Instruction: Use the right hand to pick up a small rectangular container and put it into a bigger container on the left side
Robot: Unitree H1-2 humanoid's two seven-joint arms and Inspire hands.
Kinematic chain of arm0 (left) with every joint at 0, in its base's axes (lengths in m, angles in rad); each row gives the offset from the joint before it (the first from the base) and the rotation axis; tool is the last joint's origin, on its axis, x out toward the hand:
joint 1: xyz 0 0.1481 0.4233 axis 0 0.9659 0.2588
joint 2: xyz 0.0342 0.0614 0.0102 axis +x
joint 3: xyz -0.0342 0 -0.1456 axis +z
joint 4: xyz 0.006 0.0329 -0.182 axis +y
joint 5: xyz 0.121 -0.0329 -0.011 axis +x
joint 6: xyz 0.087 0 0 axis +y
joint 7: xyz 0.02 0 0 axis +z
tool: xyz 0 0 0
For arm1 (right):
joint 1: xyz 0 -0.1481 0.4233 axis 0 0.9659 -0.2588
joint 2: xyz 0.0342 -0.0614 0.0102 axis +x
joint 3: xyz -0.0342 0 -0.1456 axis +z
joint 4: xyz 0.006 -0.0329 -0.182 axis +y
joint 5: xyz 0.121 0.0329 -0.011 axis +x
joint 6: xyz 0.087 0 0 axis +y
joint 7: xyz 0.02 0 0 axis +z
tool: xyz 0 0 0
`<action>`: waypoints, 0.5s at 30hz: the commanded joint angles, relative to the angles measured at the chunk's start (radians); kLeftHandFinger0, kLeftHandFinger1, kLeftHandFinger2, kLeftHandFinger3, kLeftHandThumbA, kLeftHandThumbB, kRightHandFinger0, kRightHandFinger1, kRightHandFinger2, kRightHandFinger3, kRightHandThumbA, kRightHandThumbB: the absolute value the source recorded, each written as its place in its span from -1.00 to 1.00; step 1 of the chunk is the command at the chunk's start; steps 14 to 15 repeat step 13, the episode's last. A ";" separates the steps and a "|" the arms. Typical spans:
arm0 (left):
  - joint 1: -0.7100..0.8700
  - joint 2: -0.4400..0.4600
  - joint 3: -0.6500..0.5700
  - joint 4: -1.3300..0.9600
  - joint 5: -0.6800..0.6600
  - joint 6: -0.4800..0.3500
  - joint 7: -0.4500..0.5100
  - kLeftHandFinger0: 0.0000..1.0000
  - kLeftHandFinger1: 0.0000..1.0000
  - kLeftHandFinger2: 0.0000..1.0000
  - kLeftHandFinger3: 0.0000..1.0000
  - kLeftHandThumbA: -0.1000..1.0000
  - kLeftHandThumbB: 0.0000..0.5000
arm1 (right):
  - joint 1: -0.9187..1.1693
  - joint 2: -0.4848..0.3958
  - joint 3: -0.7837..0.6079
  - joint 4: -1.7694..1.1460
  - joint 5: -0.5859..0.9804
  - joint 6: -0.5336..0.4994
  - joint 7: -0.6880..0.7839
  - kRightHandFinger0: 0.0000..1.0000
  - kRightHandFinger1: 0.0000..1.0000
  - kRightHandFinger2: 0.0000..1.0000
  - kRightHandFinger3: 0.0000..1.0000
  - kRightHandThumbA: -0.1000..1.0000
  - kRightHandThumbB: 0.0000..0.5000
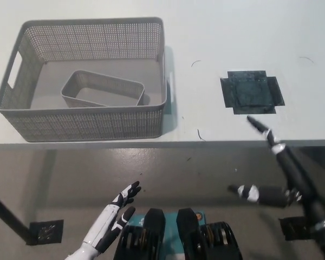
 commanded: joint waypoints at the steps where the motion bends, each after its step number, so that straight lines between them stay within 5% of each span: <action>1: -0.048 0.006 0.032 -0.034 -0.003 -0.026 0.034 1.00 1.00 1.00 1.00 1.00 -0.08 | 0.051 0.185 -0.088 -0.021 0.341 -0.107 -0.064 1.00 1.00 1.00 1.00 1.00 -0.91; 5: -0.053 0.012 0.040 -0.046 0.007 -0.026 0.041 1.00 1.00 1.00 1.00 1.00 -0.14 | 0.028 0.228 -0.109 0.080 0.465 0.075 0.040 1.00 1.00 1.00 1.00 1.00 -0.91; 6: -0.053 0.013 0.042 -0.049 0.007 -0.023 0.041 1.00 1.00 1.00 1.00 1.00 -0.13 | 0.025 0.232 -0.107 0.087 0.466 0.095 0.052 1.00 1.00 1.00 1.00 1.00 -0.98; 8: -0.062 0.015 0.044 -0.044 0.006 -0.026 0.041 1.00 1.00 1.00 1.00 1.00 -0.08 | 0.015 0.242 -0.100 0.113 0.474 0.142 0.081 1.00 1.00 1.00 1.00 1.00 -0.77; 15: -0.078 0.016 0.051 -0.023 0.002 -0.043 0.043 1.00 1.00 1.00 1.00 1.00 -0.06 | 0.008 0.274 -0.097 0.158 0.497 0.242 0.104 1.00 1.00 1.00 1.00 1.00 -0.82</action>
